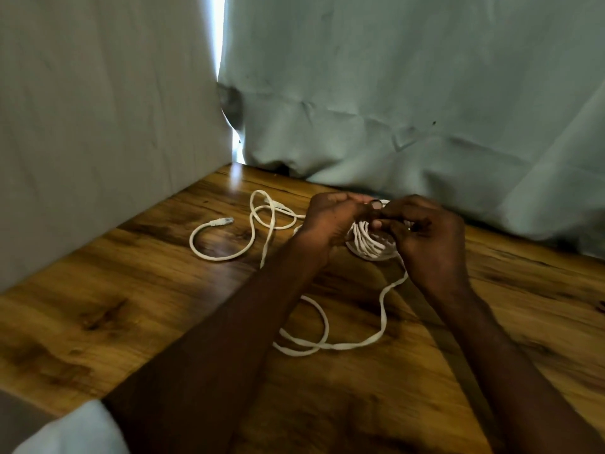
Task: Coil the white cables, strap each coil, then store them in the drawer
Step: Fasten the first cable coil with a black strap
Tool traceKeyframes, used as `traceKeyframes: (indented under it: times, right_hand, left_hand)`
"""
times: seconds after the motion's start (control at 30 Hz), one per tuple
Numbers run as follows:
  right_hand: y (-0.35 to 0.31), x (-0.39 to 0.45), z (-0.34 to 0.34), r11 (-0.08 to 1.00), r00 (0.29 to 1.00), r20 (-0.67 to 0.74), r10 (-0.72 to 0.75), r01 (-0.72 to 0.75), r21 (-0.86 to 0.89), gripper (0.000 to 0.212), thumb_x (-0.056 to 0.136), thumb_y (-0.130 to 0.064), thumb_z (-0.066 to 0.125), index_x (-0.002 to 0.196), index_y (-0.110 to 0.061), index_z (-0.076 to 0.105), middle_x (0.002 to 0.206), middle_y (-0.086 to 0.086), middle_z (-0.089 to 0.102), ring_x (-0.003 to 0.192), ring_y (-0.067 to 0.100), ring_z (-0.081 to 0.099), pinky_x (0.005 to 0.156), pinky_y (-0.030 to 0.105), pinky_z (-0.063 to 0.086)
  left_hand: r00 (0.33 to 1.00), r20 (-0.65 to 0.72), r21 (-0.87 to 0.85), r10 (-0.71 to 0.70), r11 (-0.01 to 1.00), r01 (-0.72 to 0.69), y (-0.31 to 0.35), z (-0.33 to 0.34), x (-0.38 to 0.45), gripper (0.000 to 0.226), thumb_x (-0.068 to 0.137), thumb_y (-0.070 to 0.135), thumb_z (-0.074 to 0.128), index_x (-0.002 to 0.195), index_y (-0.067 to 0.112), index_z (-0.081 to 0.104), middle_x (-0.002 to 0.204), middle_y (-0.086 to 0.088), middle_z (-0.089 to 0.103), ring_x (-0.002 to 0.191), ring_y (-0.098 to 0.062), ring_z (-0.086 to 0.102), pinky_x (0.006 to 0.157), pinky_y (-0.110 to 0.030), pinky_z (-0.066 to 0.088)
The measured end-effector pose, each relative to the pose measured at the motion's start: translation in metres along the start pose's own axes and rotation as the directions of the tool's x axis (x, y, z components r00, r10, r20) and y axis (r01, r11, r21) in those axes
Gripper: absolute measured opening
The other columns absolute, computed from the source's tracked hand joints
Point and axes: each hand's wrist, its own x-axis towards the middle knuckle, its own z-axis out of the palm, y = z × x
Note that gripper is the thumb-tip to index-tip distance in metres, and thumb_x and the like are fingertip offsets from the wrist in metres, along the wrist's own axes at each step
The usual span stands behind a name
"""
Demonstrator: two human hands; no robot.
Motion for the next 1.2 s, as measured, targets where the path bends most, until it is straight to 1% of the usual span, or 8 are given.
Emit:
traceKeyframes:
  times: [0.17, 0.3, 0.4, 0.67, 0.7, 0.87, 1.07, 1.2]
  right_hand:
    - [-0.011, 0.002, -0.005, 0.970, 0.972, -0.123, 0.198, -0.177, 0.167, 0.019, 0.080, -0.003, 0.081, 0.088, -0.020, 0.080, 0.085, -0.009, 0.077, 0.084, 0.008, 0.074, 0.080, 0.025, 0.057]
    - [-0.013, 0.003, -0.008, 0.935, 0.946, -0.135, 0.294, -0.255, 0.247, 0.015, 0.079, -0.003, 0.082, 0.090, -0.014, 0.082, 0.082, -0.005, 0.079, 0.081, 0.009, 0.076, 0.074, 0.019, 0.055]
    - [-0.016, 0.003, -0.009, 0.934, 0.940, -0.136, 0.312, -0.277, 0.224, 0.014, 0.079, -0.003, 0.082, 0.090, -0.012, 0.083, 0.081, -0.005, 0.079, 0.078, 0.007, 0.076, 0.071, 0.016, 0.054]
    - [-0.021, 0.003, -0.008, 0.946, 0.938, -0.173, 0.299, -0.267, 0.186, 0.015, 0.080, -0.006, 0.083, 0.088, -0.019, 0.082, 0.078, -0.009, 0.078, 0.077, 0.007, 0.076, 0.073, 0.020, 0.058]
    - [-0.020, 0.003, -0.006, 0.940, 0.930, -0.188, 0.317, -0.282, 0.189, 0.013, 0.081, -0.007, 0.083, 0.088, -0.018, 0.082, 0.079, -0.008, 0.078, 0.077, 0.008, 0.076, 0.073, 0.022, 0.058]
    - [-0.006, 0.005, -0.007, 0.795, 0.799, -0.171, 0.576, -0.499, 0.345, 0.007, 0.086, -0.012, 0.079, 0.093, -0.011, 0.082, 0.086, 0.005, 0.080, 0.083, 0.025, 0.077, 0.077, 0.043, 0.063]
    - [-0.012, 0.005, -0.011, 0.631, 0.717, -0.060, 0.694, -0.567, 0.530, 0.011, 0.089, -0.004, 0.074, 0.098, 0.002, 0.078, 0.085, 0.015, 0.076, 0.065, 0.013, 0.069, 0.057, 0.022, 0.055]
    - [-0.012, 0.007, -0.009, 0.618, 0.705, -0.061, 0.707, -0.573, 0.539, 0.012, 0.088, -0.006, 0.076, 0.098, 0.001, 0.078, 0.087, 0.014, 0.078, 0.066, 0.013, 0.070, 0.053, 0.021, 0.053]
  left_hand:
    - [0.992, 0.103, 0.127, 0.070, 0.988, -0.083, 0.002, 0.001, -0.004, 0.020, 0.086, -0.006, 0.074, 0.105, -0.006, 0.073, 0.095, -0.025, 0.074, 0.064, -0.020, 0.072, 0.060, -0.028, 0.060]
    - [0.909, 0.217, 0.409, 0.355, 0.813, -0.415, -0.006, 0.002, -0.005, 0.015, 0.074, 0.003, 0.079, 0.081, 0.016, 0.076, 0.076, -0.006, 0.074, 0.069, -0.014, 0.070, 0.067, -0.038, 0.062]
    - [0.837, 0.303, 0.545, 0.456, 0.637, -0.545, -0.006, 0.000, -0.006, 0.012, 0.073, 0.009, 0.077, 0.083, 0.016, 0.077, 0.074, 0.004, 0.072, 0.070, -0.005, 0.065, 0.066, -0.027, 0.054]
    - [0.812, 0.350, 0.684, 0.467, 0.466, -0.562, -0.007, 0.005, -0.009, 0.019, 0.079, 0.019, 0.075, 0.099, 0.021, 0.077, 0.087, 0.003, 0.076, 0.083, -0.015, 0.071, 0.075, -0.038, 0.058]
    - [0.801, 0.329, 0.683, 0.500, 0.460, -0.567, -0.008, 0.005, -0.009, 0.018, 0.079, 0.017, 0.077, 0.096, 0.020, 0.077, 0.086, 0.003, 0.076, 0.083, -0.015, 0.070, 0.075, -0.037, 0.057]
    - [0.849, 0.239, 0.497, 0.472, 0.691, -0.524, -0.012, 0.010, -0.009, 0.025, 0.071, 0.005, 0.083, 0.084, 0.021, 0.069, 0.088, -0.001, 0.077, 0.083, -0.013, 0.073, 0.077, -0.035, 0.059]
    - [0.876, 0.229, 0.417, 0.423, 0.771, -0.481, -0.020, 0.010, -0.002, 0.025, 0.063, 0.015, 0.081, 0.075, 0.033, 0.070, 0.089, -0.003, 0.077, 0.087, -0.028, 0.074, 0.081, -0.053, 0.059]
    - [0.868, 0.212, 0.448, 0.450, 0.744, -0.495, -0.021, 0.009, -0.001, 0.019, 0.063, 0.013, 0.081, 0.080, 0.015, 0.073, 0.086, 0.000, 0.077, 0.083, -0.023, 0.074, 0.077, -0.048, 0.060]
